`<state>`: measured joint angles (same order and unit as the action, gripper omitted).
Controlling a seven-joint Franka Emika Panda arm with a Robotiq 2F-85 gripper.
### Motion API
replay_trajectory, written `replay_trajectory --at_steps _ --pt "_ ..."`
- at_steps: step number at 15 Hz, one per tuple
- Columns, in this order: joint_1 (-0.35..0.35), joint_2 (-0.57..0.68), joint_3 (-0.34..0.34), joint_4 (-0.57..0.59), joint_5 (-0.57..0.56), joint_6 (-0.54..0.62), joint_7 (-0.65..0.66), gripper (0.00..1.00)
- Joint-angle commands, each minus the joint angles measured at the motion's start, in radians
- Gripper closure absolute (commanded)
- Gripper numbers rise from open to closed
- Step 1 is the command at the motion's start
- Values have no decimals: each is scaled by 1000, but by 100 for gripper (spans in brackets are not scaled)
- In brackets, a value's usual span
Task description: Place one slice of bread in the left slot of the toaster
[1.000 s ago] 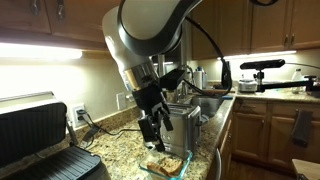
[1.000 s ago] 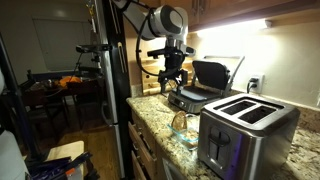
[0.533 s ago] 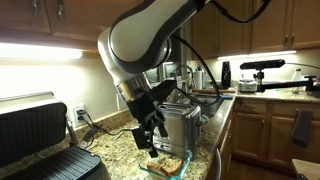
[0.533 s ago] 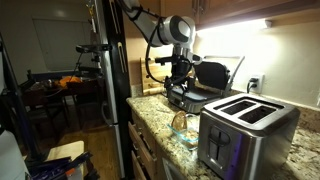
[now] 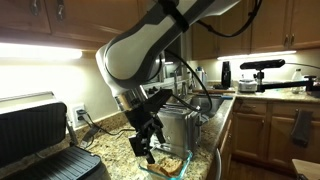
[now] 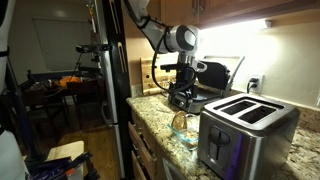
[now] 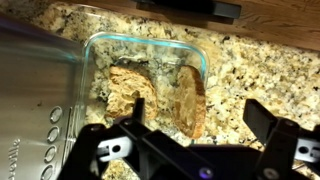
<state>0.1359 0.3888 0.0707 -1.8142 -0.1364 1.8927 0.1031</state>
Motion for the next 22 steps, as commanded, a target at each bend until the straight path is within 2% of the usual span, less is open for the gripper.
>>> replay_trajectory --at_steps 1,15,16,18,19,20,21,22 --pt "4 39 -14 30 -7 2 32 0" --pt "8 93 -23 57 1 2 61 0" --pt "8 92 -22 56 0 4 59 25" --pt "8 92 -22 56 1 4 60 27" --pt "8 92 -22 56 1 4 61 23" --pt "8 92 -23 55 1 5 61 47" --pt "8 92 -23 55 1 5 62 45" --pt "8 92 -23 54 1 6 62 48"
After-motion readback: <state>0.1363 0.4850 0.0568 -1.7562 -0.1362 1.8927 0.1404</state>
